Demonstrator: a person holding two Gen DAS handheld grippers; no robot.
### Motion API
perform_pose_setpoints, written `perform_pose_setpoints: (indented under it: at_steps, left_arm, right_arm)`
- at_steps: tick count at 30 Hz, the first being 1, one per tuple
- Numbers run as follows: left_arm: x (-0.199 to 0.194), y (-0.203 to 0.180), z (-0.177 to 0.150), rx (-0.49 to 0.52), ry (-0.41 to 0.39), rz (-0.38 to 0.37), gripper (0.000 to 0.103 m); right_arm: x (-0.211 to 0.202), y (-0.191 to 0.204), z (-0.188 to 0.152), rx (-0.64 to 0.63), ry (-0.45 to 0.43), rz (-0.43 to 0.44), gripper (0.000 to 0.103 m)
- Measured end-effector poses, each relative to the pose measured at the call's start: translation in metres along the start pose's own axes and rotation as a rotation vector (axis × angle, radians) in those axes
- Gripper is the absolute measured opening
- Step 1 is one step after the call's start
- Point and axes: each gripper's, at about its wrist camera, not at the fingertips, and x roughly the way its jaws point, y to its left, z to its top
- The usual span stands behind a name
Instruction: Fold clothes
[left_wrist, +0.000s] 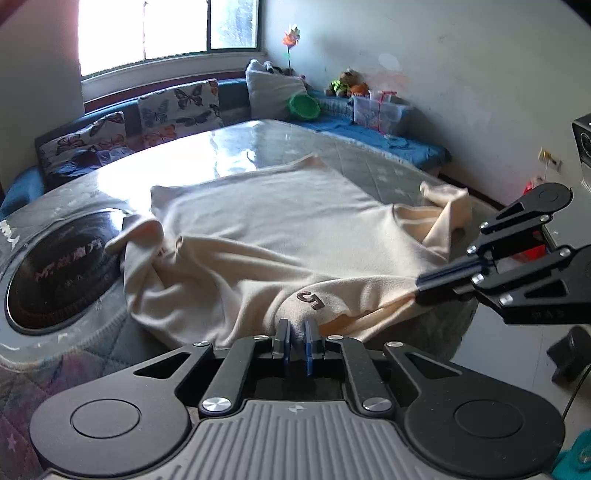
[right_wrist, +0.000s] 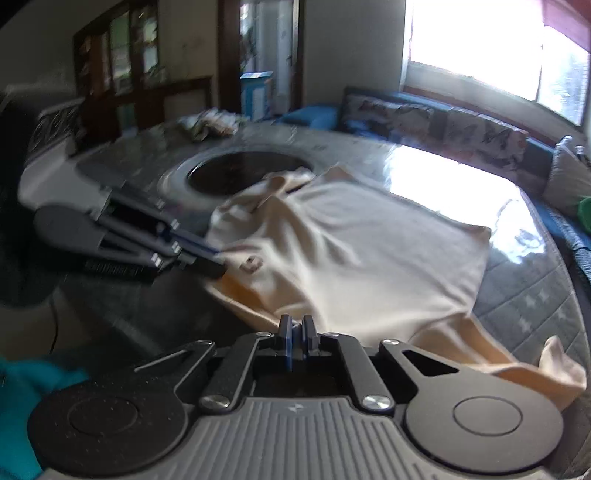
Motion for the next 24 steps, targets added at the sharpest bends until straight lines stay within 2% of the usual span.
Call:
perform_pose_setpoints:
  at_steps: [4,6,11,14,15,16,18,24]
  left_arm:
    - [0.000,0.003,-0.008,0.012,0.027,-0.008,0.011]
    - [-0.002,0.006,-0.008,0.007,0.032,-0.017,0.012]
    - [-0.019,0.012,0.002,0.005,-0.038,-0.012,0.015]
    - [-0.022,0.023,0.014,-0.025,-0.072,0.040,0.023]
    - [-0.020,0.029,0.018,-0.042,-0.076,0.065,0.032]
    - [-0.017,0.036,0.022,-0.061,-0.078,0.108,0.046]
    - [-0.008,0.049,0.031,-0.095,-0.084,0.185,0.057]
    - [0.024,0.103,0.057,-0.235,-0.068,0.305,0.057]
  right_arm:
    - [0.001,0.004,-0.004,-0.021,0.044,0.061,0.005]
    - [-0.004,0.003,-0.001,-0.027,0.028,0.062,0.006]
    - [-0.011,-0.009,0.016,-0.017,-0.038,0.044,0.011]
    - [0.002,-0.014,0.024,-0.016,-0.051,0.030,0.014]
    - [0.010,-0.016,0.026,-0.013,-0.047,0.025,0.016]
    - [0.018,-0.017,0.027,-0.005,-0.042,0.026,0.016]
    - [0.031,-0.019,0.029,0.006,-0.035,0.027,0.019]
    - [0.058,-0.019,0.028,0.018,-0.020,0.049,0.022]
